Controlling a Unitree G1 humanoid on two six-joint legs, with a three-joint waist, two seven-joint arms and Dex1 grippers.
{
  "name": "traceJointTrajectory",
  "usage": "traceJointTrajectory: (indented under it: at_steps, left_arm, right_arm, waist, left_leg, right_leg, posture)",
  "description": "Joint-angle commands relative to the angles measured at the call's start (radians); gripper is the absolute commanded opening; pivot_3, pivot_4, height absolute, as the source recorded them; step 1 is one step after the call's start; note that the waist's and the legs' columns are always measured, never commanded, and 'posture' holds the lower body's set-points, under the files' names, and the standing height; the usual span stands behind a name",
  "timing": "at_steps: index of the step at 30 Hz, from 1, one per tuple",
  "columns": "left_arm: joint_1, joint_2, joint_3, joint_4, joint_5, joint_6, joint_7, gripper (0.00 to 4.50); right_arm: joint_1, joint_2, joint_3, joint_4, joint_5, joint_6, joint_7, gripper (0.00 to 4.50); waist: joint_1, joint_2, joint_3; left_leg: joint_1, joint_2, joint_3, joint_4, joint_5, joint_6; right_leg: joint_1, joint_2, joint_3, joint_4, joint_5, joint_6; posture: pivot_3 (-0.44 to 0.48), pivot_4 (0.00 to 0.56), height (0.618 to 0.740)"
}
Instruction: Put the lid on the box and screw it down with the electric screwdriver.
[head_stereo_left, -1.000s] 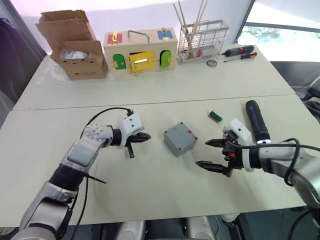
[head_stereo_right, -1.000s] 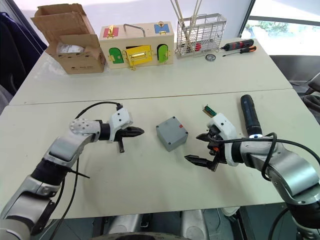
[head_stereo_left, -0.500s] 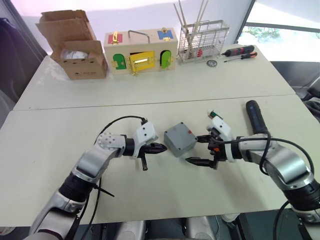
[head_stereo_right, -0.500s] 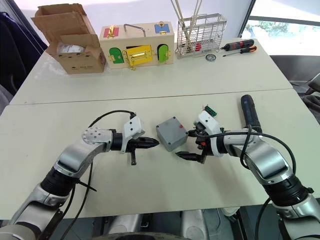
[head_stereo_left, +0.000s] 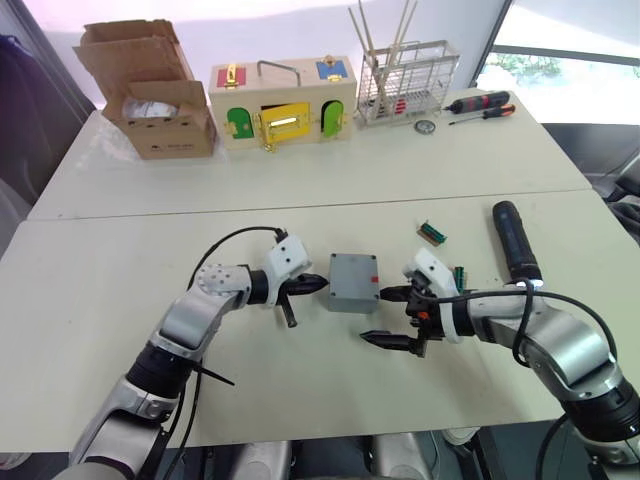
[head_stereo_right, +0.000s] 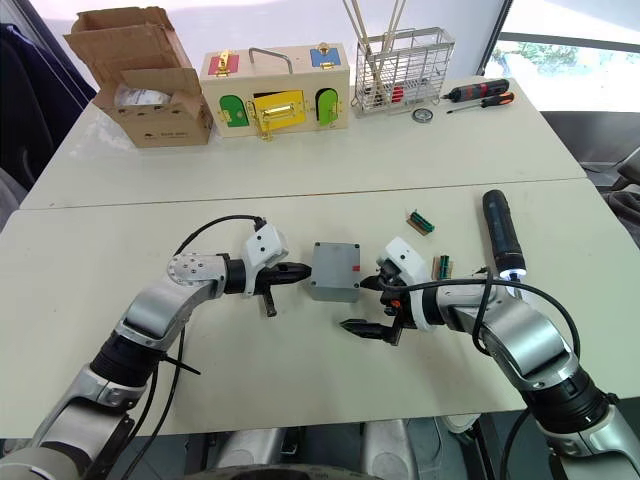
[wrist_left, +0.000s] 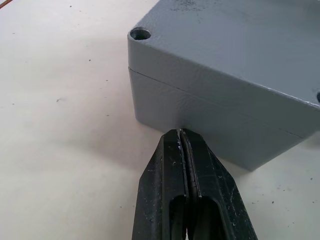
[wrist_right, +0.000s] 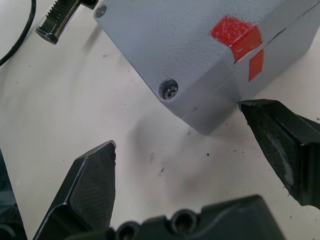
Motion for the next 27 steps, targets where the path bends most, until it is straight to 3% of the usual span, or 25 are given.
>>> traceJointTrajectory:
  at_steps: [1,7,11,15,22,25,27]
  left_arm:
    - [0.004,0.025,-0.004,-0.052,-0.011,-0.007,-0.04,0.0]
    - [0.045,0.153,0.055,-0.07,-0.017,-0.005,-0.1,0.0]
    - [0.044,0.174,0.125,-0.055,-0.07,0.013,-0.108,0.0]
    - [-0.047,0.174,0.2,-0.066,-0.113,0.056,-0.083,0.0]
    - [-0.123,0.164,0.2,-0.171,-0.163,0.124,-0.072,0.0]
    - [-0.127,0.168,0.189,-0.218,-0.166,0.142,-0.061,0.0]
    - [-0.123,0.169,0.192,-0.261,-0.188,0.168,-0.056,0.0]
  right_arm:
    - [-0.001,-0.033,-0.037,-0.031,-0.008,-0.021,0.005,4.48]
    - [0.024,-0.114,-0.297,-0.085,0.099,0.07,0.001,4.48]
    - [0.022,-0.122,-0.388,-0.052,0.135,0.079,-0.005,4.48]
    - [-0.121,0.058,-0.451,0.272,0.084,-0.108,-0.115,4.48]
    - [-0.253,0.129,-0.304,0.639,-0.113,-0.403,-0.101,4.48]
    - [-0.292,0.152,-0.269,0.75,-0.163,-0.478,-0.095,3.8]
    - [-0.315,0.166,-0.252,0.817,-0.187,-0.519,-0.09,3.12]
  waist:
    - [0.0,0.0,0.0]
    - [-0.001,0.0,0.0]
    - [0.001,0.0,0.0]
    - [-0.004,-0.003,-0.001]
    - [-0.01,-0.003,-0.001]
    - [-0.024,-0.003,-0.001]
    - [-0.027,-0.003,-0.001]
  left_leg:
    - [0.0,0.0,0.0,0.0,0.0,0.0]
    - [0.0,0.0,0.0,0.0,0.0,0.001]
    - [0.0,0.001,0.0,0.0,-0.003,0.006]
    - [0.0,0.0,0.0,0.0,-0.003,0.006]
    - [0.0,0.0,0.003,-0.002,-0.001,0.001]
    - [0.0,0.0,0.004,-0.001,0.0,0.001]
    - [0.0,0.0,0.004,-0.001,0.0,0.0]
  right_leg:
    - [0.0,0.0,0.0,0.0,0.0,0.0]
    - [0.0,0.0,0.0,0.0,0.0,0.0]
    - [0.0,0.0,0.0,0.0,0.0,0.0]
    - [0.0,0.0,0.0,0.0,0.0,0.0]
    - [-0.001,0.0,0.0,-0.001,0.001,0.001]
    - [-0.002,0.0,0.001,-0.001,0.001,0.001]
    - [-0.002,0.0,0.001,0.0,0.001,0.001]
  posture:
    - [0.0,0.15,0.739]
    - [0.0,0.15,0.739]
    - [0.0,0.15,0.739]
    - [0.0,0.15,0.739]
    - [0.0,0.15,0.739]
    - [0.0,0.15,0.739]
    - [0.0,0.15,0.739]
